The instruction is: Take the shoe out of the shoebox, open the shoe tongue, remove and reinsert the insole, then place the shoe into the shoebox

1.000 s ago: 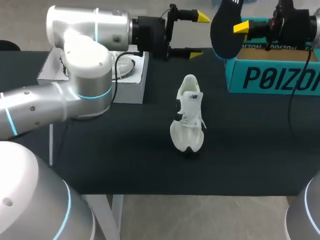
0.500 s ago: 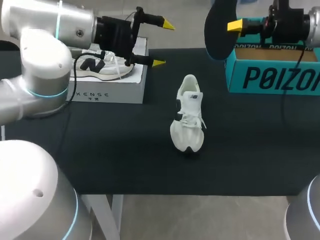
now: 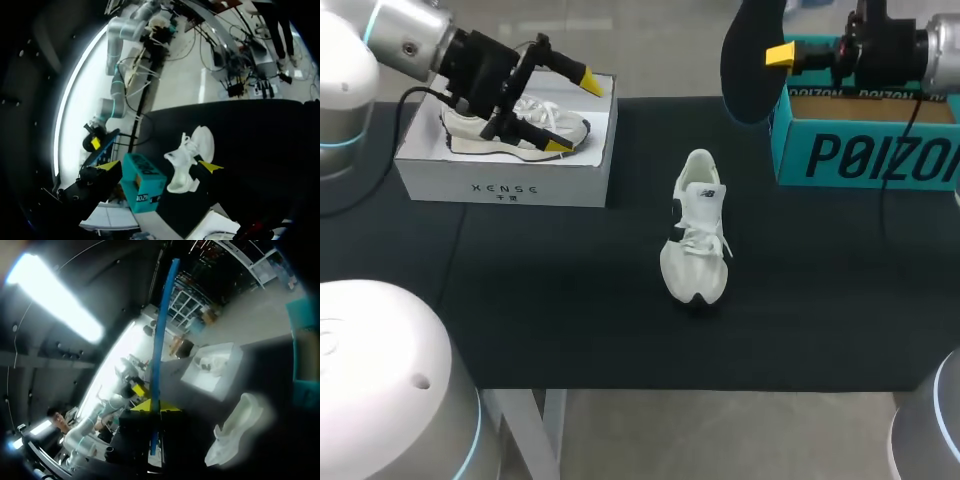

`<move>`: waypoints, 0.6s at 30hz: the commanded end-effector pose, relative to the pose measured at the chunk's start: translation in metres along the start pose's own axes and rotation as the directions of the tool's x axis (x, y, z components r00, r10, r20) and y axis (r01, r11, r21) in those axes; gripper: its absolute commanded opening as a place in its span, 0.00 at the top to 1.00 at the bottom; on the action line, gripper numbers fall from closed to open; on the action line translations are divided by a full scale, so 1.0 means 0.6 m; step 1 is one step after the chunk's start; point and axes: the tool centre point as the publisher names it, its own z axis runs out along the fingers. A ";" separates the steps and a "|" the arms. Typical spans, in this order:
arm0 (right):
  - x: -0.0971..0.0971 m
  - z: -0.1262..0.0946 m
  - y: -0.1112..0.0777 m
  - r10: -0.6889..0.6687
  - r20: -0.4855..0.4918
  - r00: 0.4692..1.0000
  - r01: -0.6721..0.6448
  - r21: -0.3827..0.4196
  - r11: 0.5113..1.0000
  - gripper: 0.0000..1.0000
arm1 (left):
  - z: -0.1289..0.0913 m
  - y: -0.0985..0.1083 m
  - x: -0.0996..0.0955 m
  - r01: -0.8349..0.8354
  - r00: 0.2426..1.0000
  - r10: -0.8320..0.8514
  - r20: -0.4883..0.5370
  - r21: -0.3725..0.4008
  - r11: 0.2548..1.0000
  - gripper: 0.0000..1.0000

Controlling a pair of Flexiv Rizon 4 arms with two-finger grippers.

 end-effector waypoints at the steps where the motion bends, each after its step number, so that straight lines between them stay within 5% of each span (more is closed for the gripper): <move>1: -0.004 0.005 0.004 -0.011 -0.008 1.000 0.011 -0.012 1.000 1.00 | -0.079 -0.027 0.013 0.000 1.000 0.001 0.007 -0.079 0.997 0.00; 6: -0.010 0.021 0.013 -0.033 -0.017 0.999 0.032 -0.027 0.999 1.00 | -0.124 -0.026 0.019 0.017 0.999 -0.010 0.042 -0.180 0.983 0.00; 18: -0.006 0.030 0.014 -0.068 -0.010 0.998 0.068 -0.018 0.998 1.00 | -0.125 0.005 0.017 0.036 0.999 -0.029 0.039 -0.179 0.983 0.00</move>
